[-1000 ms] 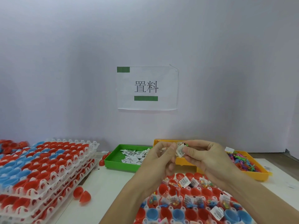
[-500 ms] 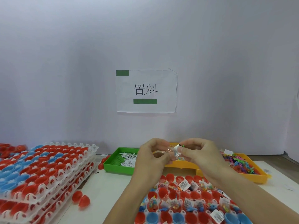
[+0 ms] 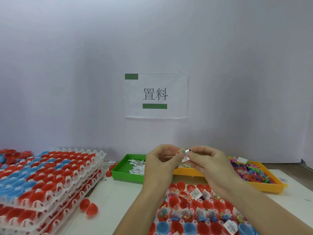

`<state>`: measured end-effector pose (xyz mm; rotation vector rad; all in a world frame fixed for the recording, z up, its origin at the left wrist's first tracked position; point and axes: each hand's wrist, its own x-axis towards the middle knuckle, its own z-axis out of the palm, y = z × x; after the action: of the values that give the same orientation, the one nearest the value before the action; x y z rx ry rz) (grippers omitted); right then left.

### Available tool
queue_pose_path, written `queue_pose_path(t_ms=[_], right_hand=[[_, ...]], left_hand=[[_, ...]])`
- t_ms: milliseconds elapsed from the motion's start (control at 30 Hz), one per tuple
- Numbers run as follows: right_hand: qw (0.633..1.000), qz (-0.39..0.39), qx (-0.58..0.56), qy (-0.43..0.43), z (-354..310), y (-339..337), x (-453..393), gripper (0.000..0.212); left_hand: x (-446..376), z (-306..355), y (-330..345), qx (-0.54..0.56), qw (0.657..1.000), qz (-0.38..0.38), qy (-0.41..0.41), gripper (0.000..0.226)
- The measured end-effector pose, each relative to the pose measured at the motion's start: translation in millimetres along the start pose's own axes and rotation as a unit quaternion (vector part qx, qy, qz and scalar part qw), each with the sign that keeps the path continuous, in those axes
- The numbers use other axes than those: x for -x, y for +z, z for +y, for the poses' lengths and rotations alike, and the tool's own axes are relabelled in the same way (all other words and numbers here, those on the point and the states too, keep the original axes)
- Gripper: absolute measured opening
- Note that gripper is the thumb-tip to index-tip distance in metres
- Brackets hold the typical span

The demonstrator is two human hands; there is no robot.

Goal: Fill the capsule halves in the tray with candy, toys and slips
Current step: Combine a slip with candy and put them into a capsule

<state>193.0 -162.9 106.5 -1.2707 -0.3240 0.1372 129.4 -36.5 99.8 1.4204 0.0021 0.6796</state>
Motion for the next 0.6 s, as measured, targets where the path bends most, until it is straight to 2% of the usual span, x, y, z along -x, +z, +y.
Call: queue_pose_path(t_ms=[300,500,600], right_hand=[[0.990,-0.040,-0.119,0.062,4.0,6.5,-0.4,0.011],[0.982,-0.078,-0.147,0.089,1.9,5.3,0.8,0.019],[0.981,-0.091,-0.144,0.090,1.7,5.3,1.8,0.015]], left_hand=[[-1.2,-2.6,-1.0,0.073,0.996,-0.023,-0.046,0.013],[-1.2,-4.0,-2.0,0.091,0.993,-0.029,-0.064,0.012],[-1.5,-4.5,-1.8,0.093,0.993,-0.022,-0.067,0.011]])
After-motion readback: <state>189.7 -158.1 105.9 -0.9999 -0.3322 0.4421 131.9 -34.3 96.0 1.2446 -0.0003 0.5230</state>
